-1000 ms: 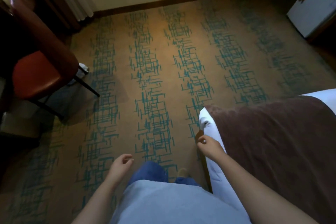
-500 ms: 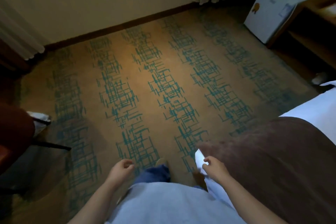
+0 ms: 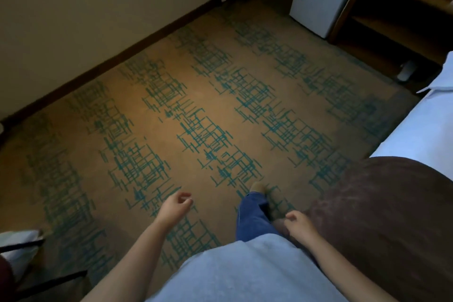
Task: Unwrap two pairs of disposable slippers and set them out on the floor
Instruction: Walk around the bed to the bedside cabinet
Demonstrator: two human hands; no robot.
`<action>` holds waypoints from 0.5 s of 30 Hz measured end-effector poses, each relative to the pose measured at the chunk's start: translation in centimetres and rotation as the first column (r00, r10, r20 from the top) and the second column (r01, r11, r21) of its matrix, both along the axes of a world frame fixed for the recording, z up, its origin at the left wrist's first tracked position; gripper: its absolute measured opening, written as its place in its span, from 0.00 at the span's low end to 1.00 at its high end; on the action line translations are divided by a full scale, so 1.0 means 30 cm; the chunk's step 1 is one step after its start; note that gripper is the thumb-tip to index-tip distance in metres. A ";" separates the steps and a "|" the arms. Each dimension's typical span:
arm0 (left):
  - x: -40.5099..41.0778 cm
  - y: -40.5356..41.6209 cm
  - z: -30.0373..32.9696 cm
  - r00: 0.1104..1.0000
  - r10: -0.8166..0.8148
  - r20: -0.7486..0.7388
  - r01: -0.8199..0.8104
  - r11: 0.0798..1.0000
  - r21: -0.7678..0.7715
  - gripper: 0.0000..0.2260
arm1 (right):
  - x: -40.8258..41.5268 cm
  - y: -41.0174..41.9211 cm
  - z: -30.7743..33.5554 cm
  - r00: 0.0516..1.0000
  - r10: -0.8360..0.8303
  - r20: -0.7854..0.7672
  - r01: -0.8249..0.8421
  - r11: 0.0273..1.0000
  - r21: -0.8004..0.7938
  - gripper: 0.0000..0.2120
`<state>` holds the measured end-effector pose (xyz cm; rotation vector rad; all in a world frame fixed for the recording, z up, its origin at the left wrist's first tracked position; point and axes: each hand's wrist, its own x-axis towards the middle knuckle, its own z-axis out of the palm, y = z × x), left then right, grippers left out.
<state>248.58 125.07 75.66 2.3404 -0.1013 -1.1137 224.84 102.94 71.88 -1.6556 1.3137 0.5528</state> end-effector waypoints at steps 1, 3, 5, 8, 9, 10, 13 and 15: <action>0.035 -0.044 -0.011 1.000 -0.012 -0.008 0.012 1.000 0.013 0.13 | 0.035 -0.053 -0.013 1.000 0.004 0.003 -0.004 1.000 -0.005 0.03; 0.103 -0.118 -0.023 0.999 -0.039 -0.030 0.041 0.998 0.046 0.13 | 0.116 -0.166 -0.018 1.000 -0.009 0.006 0.009 1.000 -0.001 0.04; 0.180 -0.207 -0.033 0.998 -0.055 -0.043 0.059 0.995 0.083 0.12 | 0.207 -0.305 -0.011 0.999 -0.032 0.004 0.032 0.999 -0.012 0.03; 0.292 -0.349 -0.052 0.999 -0.025 -0.034 0.028 0.995 0.099 0.12 | 0.347 -0.510 0.032 0.998 -0.058 0.017 0.058 0.998 -0.016 0.13; 0.330 -0.402 -0.062 0.999 -0.005 -0.035 0.008 0.996 0.086 0.12 | 0.393 -0.579 0.040 0.996 -0.078 0.036 0.079 0.997 -0.013 0.13; 0.361 -0.454 -0.067 0.999 -0.002 -0.036 0.005 0.997 0.077 0.12 | 0.434 -0.644 0.052 0.993 -0.102 0.053 0.103 0.995 -0.019 0.14; 0.427 -0.617 -0.069 0.999 -0.011 -0.035 0.013 0.998 0.065 0.11 | 0.544 -0.812 0.086 0.992 -0.113 0.057 0.116 0.992 -0.055 0.13; 0.472 -0.727 -0.073 0.999 -0.016 -0.052 0.018 0.998 0.053 0.11 | 0.603 -0.910 0.103 0.989 -0.138 0.052 0.141 0.988 -0.062 0.14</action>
